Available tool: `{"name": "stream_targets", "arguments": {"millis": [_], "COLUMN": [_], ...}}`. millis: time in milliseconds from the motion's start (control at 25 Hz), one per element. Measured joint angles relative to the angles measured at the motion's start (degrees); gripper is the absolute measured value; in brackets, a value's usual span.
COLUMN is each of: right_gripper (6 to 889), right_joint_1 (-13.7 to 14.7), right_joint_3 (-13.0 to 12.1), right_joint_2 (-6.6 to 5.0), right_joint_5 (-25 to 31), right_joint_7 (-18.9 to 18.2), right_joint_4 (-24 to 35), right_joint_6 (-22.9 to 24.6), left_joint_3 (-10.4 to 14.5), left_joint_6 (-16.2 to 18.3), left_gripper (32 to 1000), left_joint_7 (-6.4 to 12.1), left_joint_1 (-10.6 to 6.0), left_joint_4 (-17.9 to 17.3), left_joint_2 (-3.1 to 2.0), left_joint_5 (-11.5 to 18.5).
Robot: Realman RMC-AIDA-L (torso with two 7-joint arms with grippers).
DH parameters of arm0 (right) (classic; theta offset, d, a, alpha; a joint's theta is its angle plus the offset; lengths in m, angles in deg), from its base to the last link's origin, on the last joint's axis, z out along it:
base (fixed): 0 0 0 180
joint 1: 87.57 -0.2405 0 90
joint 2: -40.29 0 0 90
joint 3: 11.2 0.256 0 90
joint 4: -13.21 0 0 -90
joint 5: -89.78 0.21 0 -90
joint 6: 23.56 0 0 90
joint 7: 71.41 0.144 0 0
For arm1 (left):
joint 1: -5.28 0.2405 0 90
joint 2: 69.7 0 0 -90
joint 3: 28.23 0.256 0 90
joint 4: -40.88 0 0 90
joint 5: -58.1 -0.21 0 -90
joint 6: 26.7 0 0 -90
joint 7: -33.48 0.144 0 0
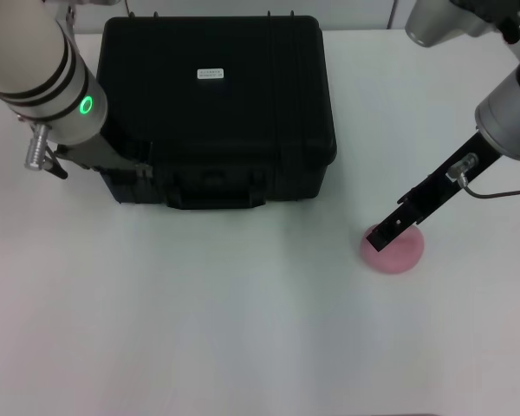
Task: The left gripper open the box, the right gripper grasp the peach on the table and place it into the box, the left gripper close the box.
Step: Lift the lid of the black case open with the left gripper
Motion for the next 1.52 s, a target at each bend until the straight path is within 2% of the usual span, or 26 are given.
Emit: {"name": "stream_targets", "arguments": {"millis": [400, 1520], "right_gripper": [858, 857], "right_joint_1": [0.0, -0.2], "right_joint_3": [0.0, 0.0], "right_joint_2": [0.0, -0.04], "right_joint_5": [0.0, 0.0], "right_joint_7": [-0.1, -0.9], "right_joint_4": [-0.1, -2.8], "right_joint_6": [-0.1, -1.0], "left_joint_3": [0.0, -0.5], "left_joint_6": [0.5, 3.6], "left_gripper": [373, 373], "left_joint_7": [0.01, -0.23], "left_joint_1": [-0.04, 0.46], "left_joint_4": [-0.7, -8.5], "left_joint_2": [0.0, -0.09], "left_joint_5": [0.0, -0.4]}}
